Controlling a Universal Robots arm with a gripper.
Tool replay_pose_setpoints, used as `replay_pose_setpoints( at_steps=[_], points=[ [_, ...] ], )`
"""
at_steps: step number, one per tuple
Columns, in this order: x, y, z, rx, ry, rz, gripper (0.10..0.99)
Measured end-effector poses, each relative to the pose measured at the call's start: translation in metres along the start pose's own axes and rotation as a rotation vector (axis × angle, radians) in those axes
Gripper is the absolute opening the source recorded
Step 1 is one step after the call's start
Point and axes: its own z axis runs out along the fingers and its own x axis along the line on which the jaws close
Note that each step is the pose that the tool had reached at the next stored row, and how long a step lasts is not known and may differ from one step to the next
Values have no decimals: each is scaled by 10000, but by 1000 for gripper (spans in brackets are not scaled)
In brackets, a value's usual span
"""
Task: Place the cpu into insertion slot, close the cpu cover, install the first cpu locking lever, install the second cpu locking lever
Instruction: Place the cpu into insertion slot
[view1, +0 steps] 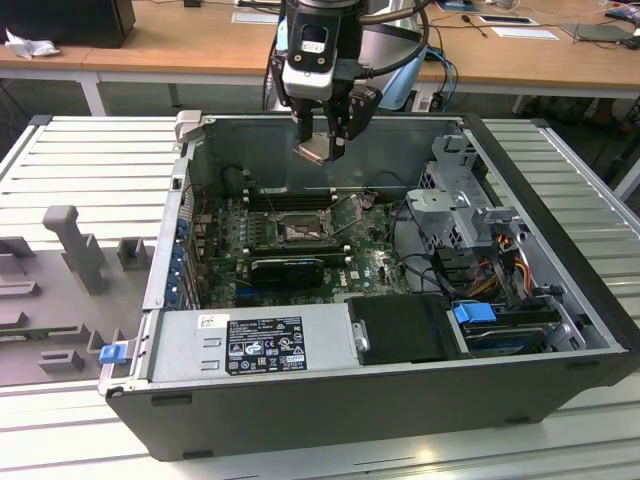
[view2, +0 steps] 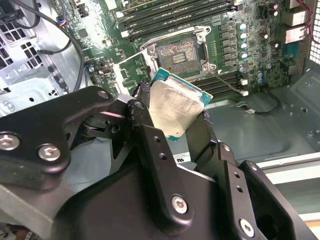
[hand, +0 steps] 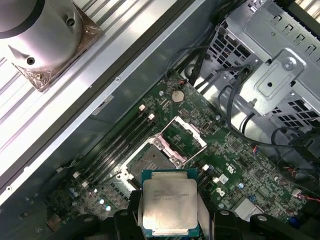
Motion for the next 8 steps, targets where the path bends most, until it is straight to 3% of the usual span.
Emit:
replay_pose_setpoints(
  at_steps=[8],
  points=[
    [0,0,3,-3,-13,142,529]
  ],
)
